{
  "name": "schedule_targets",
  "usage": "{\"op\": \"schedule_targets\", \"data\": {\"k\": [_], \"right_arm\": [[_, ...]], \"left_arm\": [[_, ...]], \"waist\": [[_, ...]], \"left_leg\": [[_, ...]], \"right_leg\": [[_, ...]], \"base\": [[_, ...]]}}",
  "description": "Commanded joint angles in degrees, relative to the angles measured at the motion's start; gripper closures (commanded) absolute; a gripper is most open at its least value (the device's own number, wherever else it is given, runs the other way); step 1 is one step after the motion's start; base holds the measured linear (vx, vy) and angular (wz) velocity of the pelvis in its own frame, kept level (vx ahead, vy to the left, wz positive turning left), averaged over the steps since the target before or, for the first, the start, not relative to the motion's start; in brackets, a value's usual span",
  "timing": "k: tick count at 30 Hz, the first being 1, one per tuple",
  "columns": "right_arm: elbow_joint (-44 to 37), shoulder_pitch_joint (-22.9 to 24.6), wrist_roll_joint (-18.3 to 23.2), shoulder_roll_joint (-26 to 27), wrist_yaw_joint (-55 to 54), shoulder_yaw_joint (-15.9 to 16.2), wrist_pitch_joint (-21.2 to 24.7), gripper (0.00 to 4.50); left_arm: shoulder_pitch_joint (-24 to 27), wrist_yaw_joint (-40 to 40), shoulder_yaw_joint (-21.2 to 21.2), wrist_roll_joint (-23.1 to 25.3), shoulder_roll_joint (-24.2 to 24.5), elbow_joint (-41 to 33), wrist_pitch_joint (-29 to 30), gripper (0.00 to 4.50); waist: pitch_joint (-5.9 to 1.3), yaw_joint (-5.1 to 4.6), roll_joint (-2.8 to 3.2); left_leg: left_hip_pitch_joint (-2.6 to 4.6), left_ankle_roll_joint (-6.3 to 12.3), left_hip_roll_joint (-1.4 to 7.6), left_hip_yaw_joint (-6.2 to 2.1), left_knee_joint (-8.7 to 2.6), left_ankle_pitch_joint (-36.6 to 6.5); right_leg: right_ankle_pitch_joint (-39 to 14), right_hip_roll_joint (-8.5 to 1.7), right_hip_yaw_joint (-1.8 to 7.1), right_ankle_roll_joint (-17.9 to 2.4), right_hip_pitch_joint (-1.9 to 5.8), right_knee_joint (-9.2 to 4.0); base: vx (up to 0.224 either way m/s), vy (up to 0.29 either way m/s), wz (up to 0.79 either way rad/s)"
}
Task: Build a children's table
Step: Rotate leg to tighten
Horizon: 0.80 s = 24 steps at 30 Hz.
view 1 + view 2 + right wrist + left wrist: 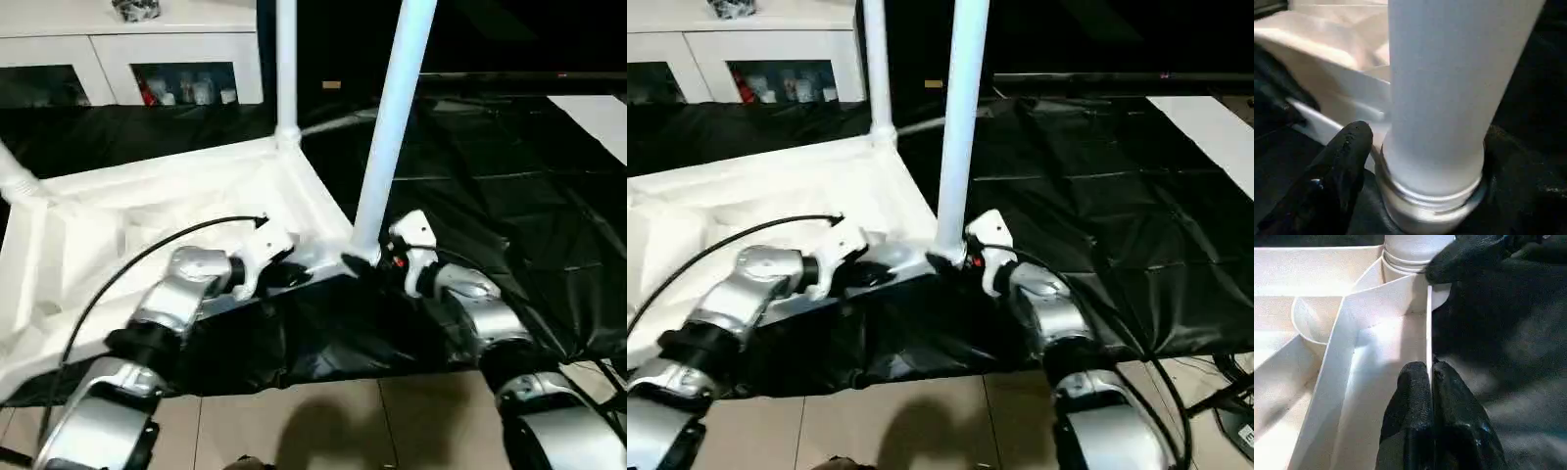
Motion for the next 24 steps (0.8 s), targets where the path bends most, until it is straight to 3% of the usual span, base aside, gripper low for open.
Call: {"op": "schedule_targets", "data": {"k": [1, 2, 6, 8, 11, 14, 24], "right_arm": [[-3.98, 1.02, 0.86, 0.85, 8.34, 4.58, -0.21, 0.8], [-4.63, 1.28, 1.1, 0.41, 9.55, 4.81, -0.1, 0.8], [-6.68, 2.16, 1.8, -0.79, 13.74, 5.71, 0.73, 0.8], [-7.88, 2.77, 1.97, -1.47, 16.49, 6.41, 1.27, 1.12], [-8.77, 3.28, 2.17, -2.03, 18.63, 6.98, 1.93, 1.15], [-11.7, 4.78, 2.24, -3.79, 23.43, 8.5, 3.76, 1.56], [-14.59, 6.31, 2.18, -5.44, 27.64, 10.18, 7.11, 1.85]], "left_arm": [[0.87, -4.71, -0.97, -3.11, -0.6, -2.96, -1.19, 4.5], [1.17, -5.79, -1.22, -3.21, 0.05, -3.5, -0.77, 4.5], [2.53, -9.29, -1.84, -3.83, 2.01, -5.67, 0.42, 4.5], [3.3, -11.05, -2.05, -4.37, 2.97, -6.81, 0.94, 4.5], [3.73, -11.88, -2.09, -4.61, 3.44, -7.36, 1.16, 4.5], [5.04, -14.9, -2.36, -5.49, 4.77, -9.86, 2.96, 4.5], [6.25, -16.06, -2.64, -5.63, 5.58, -12.08, 4.18, 4.5]], "waist": [[-3.46, 0.5, -0.07], [-3.5, 0.67, -0.31], [-3.41, 1.14, -0.18], [-3.37, 1.34, -0.29], [-3.32, 1.66, -0.27], [-3.32, 1.96, -0.57], [-3.07, 1.96, -0.77]], "left_leg": [[1.47, -1.11, 7.91, -4.04, -5.5, -14.68], [1.5, -0.91, 7.92, -3.93, -5.48, -14.37], [1.62, -1.27, 7.97, -3.97, -5.44, -14.78], [1.64, -1.31, 8.0, -3.9, -5.65, -14.7], [1.67, -1.77, 8.0, -3.94, -5.7, -14.95], [1.61, -1.7, 8.02, -4.0, -5.67, -14.32], [1.67, -2.04, 7.98, -4.08, -5.73, -15.01]], "right_leg": [[-10.94, -7.2, 4.68, -15.54, 1.77, -3.79], [-10.49, -7.16, 4.63, -15.63, 1.75, -3.7], [-12.05, -7.49, 4.79, -15.71, 1.6, -3.88], [-12.21, -7.14, 4.75, -15.27, 1.35, -3.82], [-12.9, -7.28, 4.78, -15.12, 1.37, -3.84], [-12.98, -7.47, 4.87, -14.86, 1.56, -3.84], [-16.49, -7.55, 4.98, -14.04, 1.23, -4.3]], "base": [[0.0, 0.0, 0.0], [0.0, 0.0, 0.0], [0.0, 0.0, 0.0], [0.0, 0.0, 0.0], [0.0, 0.0, 0.0], [0.0, 0.0, 0.0], [0.0, 0.0, 0.0]]}}
